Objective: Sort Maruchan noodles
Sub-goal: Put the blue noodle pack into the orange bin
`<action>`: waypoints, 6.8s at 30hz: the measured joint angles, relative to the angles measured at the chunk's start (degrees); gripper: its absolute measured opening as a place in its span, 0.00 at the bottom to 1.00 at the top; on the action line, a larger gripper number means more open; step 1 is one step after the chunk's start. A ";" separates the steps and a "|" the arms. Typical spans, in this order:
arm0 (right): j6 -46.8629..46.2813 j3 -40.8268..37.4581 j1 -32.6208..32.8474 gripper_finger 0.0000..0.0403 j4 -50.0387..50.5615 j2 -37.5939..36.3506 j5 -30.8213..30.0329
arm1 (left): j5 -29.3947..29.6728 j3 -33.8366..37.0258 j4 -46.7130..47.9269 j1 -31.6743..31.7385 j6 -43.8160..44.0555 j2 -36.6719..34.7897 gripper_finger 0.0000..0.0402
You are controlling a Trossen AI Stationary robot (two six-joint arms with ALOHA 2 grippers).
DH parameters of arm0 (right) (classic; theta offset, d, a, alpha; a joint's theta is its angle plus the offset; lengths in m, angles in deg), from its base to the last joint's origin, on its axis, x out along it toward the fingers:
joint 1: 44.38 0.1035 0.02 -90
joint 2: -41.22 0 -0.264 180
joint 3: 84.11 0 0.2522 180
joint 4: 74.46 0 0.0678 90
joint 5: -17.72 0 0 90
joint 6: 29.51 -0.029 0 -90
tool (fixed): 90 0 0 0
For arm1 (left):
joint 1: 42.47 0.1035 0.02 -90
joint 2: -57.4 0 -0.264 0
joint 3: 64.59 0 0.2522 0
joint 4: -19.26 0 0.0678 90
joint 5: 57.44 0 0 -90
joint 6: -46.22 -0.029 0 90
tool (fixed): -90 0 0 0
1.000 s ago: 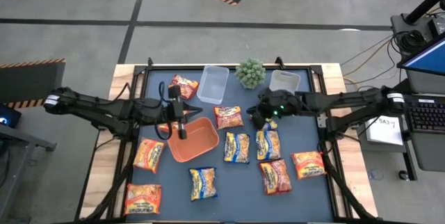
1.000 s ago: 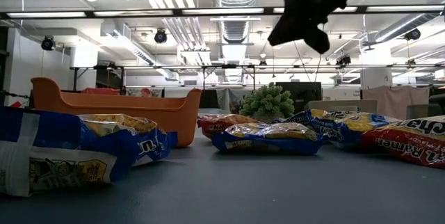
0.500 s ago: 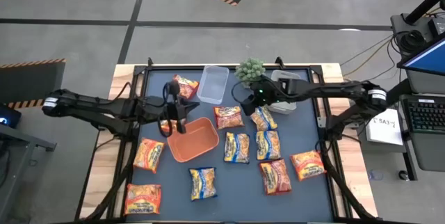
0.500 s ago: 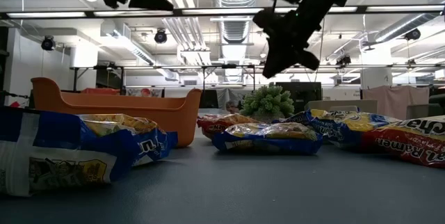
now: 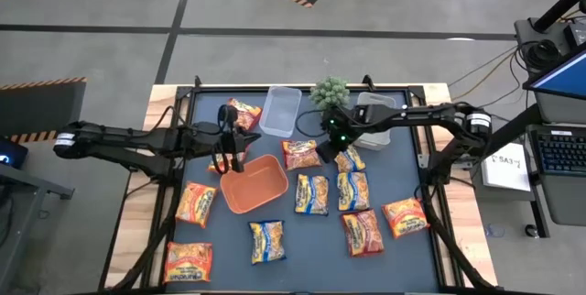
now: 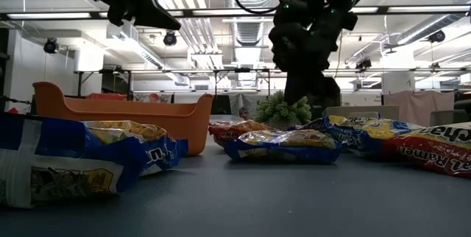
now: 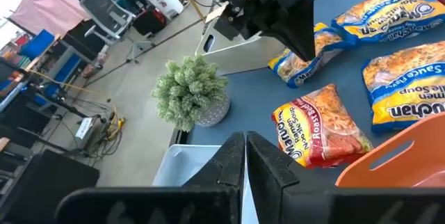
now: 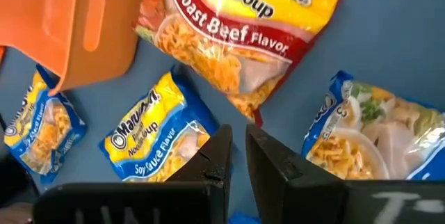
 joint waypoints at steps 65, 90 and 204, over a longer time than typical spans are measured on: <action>-12.91 26.99 12.24 0.18 42.51 16.53 -23.12 | 0.46 -0.11 1.92 -0.02 1.24 -0.04 0.00; -21.51 26.80 15.50 0.59 42.12 19.03 -24.38 | 0.44 -0.11 2.83 -0.02 3.42 -0.04 0.00; -30.53 -24.21 18.99 0.56 -7.47 -22.24 -29.18 | -8.99 -27.57 -12.27 1.86 19.89 61.33 0.00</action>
